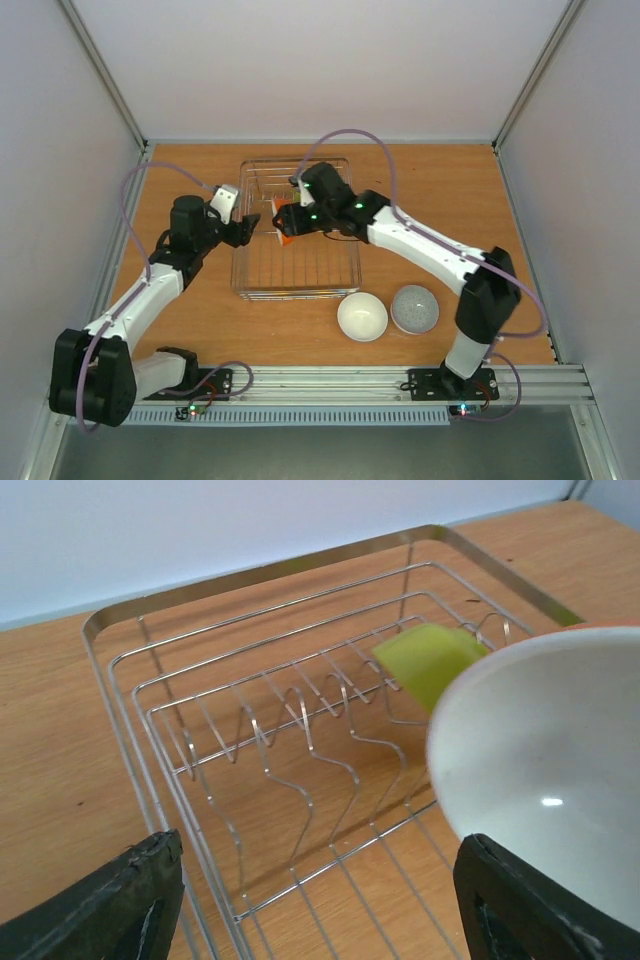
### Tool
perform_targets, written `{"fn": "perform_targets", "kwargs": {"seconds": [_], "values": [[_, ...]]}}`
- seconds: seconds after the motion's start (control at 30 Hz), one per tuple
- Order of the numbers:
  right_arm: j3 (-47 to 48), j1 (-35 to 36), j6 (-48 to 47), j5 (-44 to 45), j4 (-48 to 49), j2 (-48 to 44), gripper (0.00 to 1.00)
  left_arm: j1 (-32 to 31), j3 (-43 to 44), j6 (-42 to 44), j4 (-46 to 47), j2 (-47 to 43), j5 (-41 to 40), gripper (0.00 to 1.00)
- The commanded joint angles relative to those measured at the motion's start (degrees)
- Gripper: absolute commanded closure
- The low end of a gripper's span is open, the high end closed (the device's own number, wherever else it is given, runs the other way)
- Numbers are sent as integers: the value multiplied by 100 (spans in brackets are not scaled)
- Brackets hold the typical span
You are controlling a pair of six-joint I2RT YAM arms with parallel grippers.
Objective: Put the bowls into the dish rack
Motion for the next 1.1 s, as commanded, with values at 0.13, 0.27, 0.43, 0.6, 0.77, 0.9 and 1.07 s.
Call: {"fn": "perform_targets", "kwargs": {"seconds": [0.13, 0.27, 0.43, 0.6, 0.77, 0.9, 1.07], "values": [[1938, 470, -860, 2189, -1494, 1330, 99, 11, -4, -59, 412, 134, -583, 26], [2535, 521, -957, 2620, -1698, 1703, 99, 12, -5, -83, 424, 173, -525, 27], [2756, 595, -1105, 2837, -1581, 1930, 99, 11, 15, -99, 415, 258, -460, 27], [2586, 691, -1261, 2843, -995, 2033, 99, 11, 56, -120, 412, 379, -384, 27], [2518, 843, -1483, 3254, -507, 2119, 99, 11, 58, -118, 401, 416, -390, 27], [2529, 875, -1537, 3460, -282, 2202, 99, 11, 18, -133, 478, 343, -584, 27], [2562, 875, -1653, 3933, 24, 2426, 99, 19, -176, -191, 756, 93, -1059, 27]]}}
